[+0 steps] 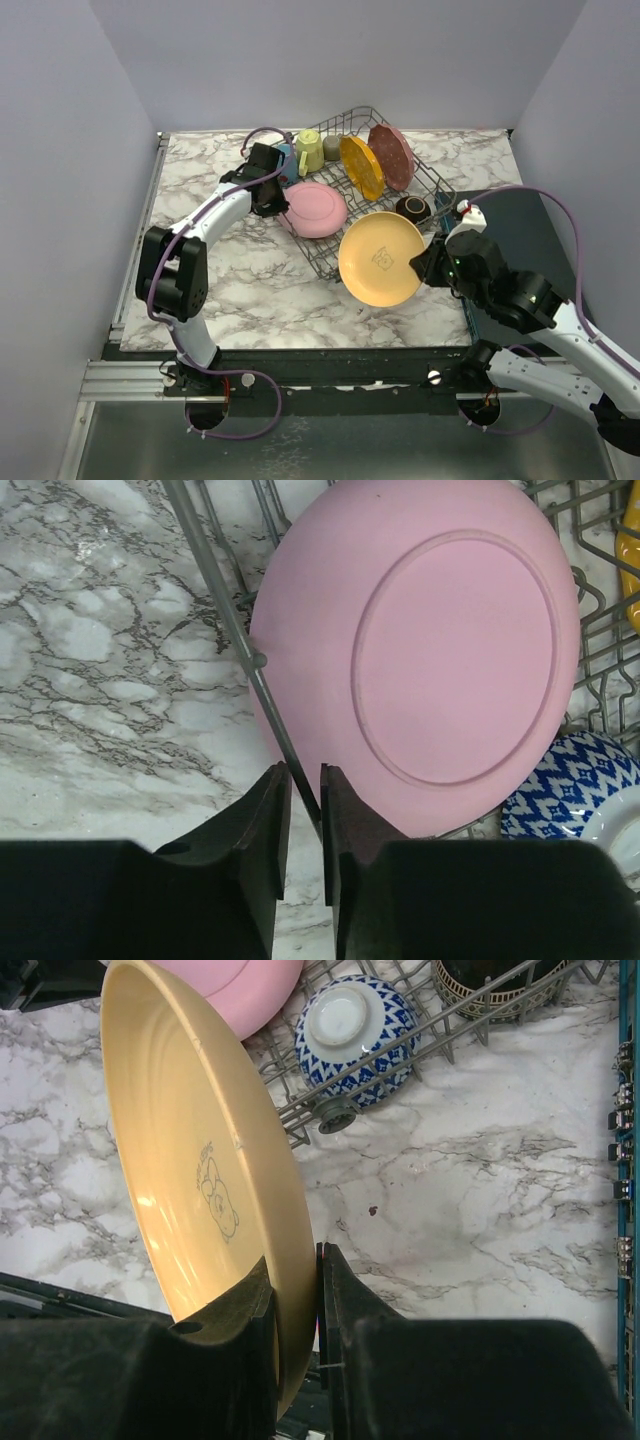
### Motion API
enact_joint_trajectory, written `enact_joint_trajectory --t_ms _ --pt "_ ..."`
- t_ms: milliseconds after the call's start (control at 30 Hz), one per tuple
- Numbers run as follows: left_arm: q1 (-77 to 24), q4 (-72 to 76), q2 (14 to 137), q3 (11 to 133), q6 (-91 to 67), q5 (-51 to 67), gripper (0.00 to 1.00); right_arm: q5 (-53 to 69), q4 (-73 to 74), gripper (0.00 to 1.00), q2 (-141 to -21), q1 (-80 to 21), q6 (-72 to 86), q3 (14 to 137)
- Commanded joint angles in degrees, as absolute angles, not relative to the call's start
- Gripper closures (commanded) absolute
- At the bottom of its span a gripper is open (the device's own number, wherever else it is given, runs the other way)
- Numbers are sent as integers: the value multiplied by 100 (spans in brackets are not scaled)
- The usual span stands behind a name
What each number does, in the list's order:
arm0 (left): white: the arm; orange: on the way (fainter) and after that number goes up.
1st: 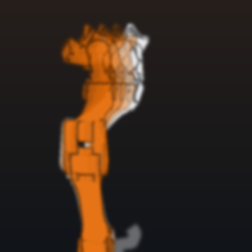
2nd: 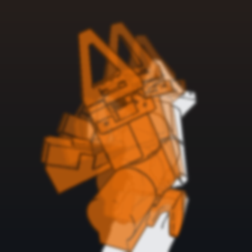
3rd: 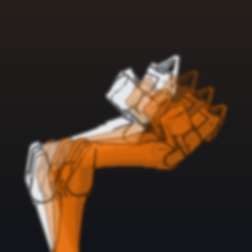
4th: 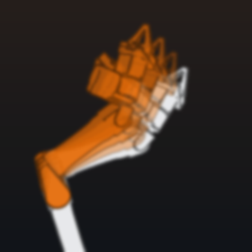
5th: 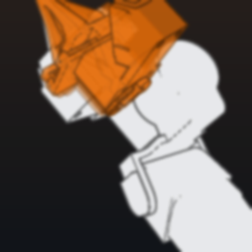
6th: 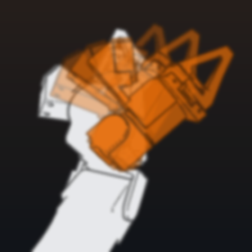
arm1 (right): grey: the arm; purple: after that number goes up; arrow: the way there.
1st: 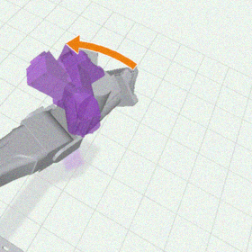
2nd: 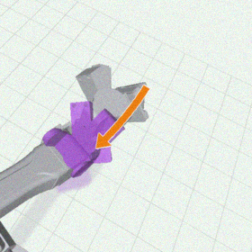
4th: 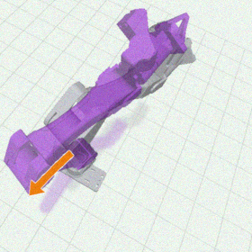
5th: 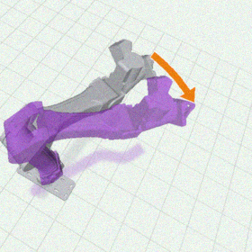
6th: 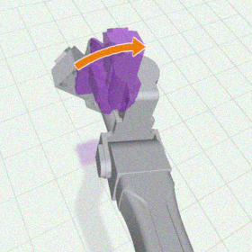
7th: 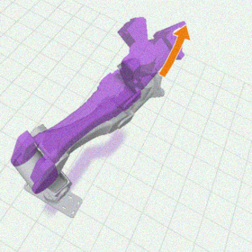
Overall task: Load the mixed dishes into the dish rack
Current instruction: Move the dish rack to the center of the board.
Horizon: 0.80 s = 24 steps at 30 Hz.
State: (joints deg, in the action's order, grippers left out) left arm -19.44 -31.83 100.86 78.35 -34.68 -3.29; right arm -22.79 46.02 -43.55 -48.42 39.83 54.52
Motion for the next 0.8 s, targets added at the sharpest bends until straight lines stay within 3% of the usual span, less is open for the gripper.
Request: enact_joint_trajectory --t_ms 0,100,200,767 --pt "-1898 -3170 10230 7990 -3367 -185 83 -2184 4516 100 -4292 -4876 4106 5413" --pt "-1877 -3180 10143 7892 -3357 -176 95 -2165 4518 100 -4281 -4878 4105 5415" --pt "-1877 -3177 9945 7667 -3381 -193 100 -2169 4519 100 -4271 -4878 4113 5431" --pt "-1872 -3042 7886 5446 -4119 -157 100 -2338 4222 100 -4696 -4878 3890 5542"
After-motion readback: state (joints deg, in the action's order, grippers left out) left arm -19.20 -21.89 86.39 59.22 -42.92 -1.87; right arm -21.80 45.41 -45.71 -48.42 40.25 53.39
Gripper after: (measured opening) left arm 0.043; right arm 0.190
